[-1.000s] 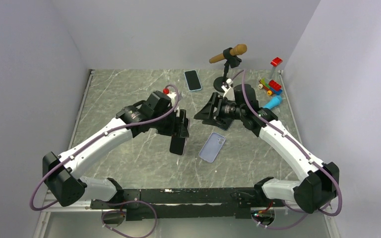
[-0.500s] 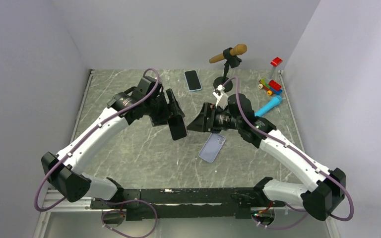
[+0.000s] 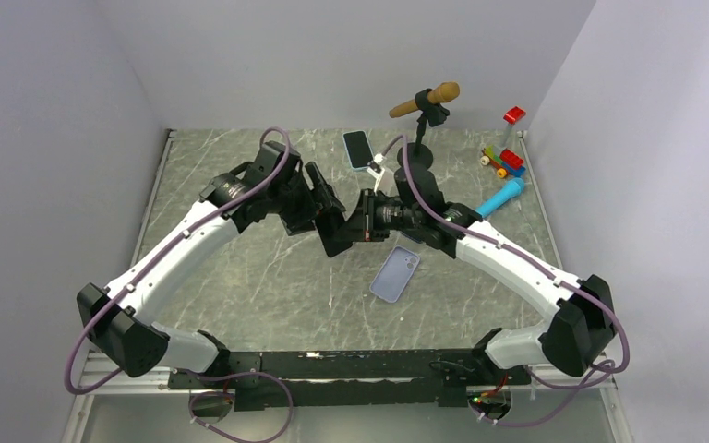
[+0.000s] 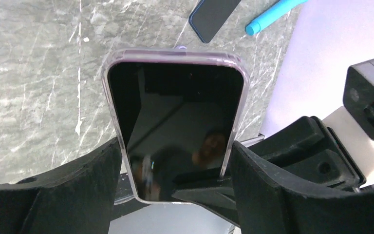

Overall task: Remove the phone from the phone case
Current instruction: Remove the phone case from the phone.

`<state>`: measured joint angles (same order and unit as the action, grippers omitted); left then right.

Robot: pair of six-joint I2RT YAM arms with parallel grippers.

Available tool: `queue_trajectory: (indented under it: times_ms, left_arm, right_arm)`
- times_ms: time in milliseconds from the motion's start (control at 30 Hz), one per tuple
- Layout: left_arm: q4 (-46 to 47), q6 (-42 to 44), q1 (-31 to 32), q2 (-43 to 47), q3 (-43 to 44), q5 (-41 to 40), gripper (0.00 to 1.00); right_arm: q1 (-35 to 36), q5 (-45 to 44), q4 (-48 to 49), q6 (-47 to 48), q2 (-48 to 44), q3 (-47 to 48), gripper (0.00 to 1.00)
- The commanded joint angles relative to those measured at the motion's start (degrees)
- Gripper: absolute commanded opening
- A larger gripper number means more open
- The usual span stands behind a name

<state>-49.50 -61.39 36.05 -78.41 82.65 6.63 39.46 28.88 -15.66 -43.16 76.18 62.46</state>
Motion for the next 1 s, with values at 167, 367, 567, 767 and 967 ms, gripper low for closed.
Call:
queue_trajectory:
  times_ms: [167,367,567,767,967]
  left_arm:
    - [17.2,3.5,-9.0,10.8,-10.9,10.8,0.95]
    - [24.9,7.9,-13.2,18.4,-18.3,16.2,0.95]
    - [47.8,-0.7,-14.0,23.5,-30.2,25.3,0.81]
    - [58.4,-4.2,-13.9,20.1,-29.5,30.5,0.81]
    - [62.6,-6.8,-13.9,16.9,-28.4,32.5,0.64]
  right_arm:
    - [-2.3,8.4,10.4,-4.6,-1.9,-2.8,0.0]
    - [-9.5,19.2,25.4,-14.5,-6.2,-10.1,0.0]
    - [-12.5,25.6,34.9,-22.2,-7.1,-10.2,0.0]
    - [-12.2,26.8,38.0,-24.5,-6.3,-8.9,0.0]
    - [-9.4,26.2,42.7,-26.8,-5.7,-9.2,0.0]
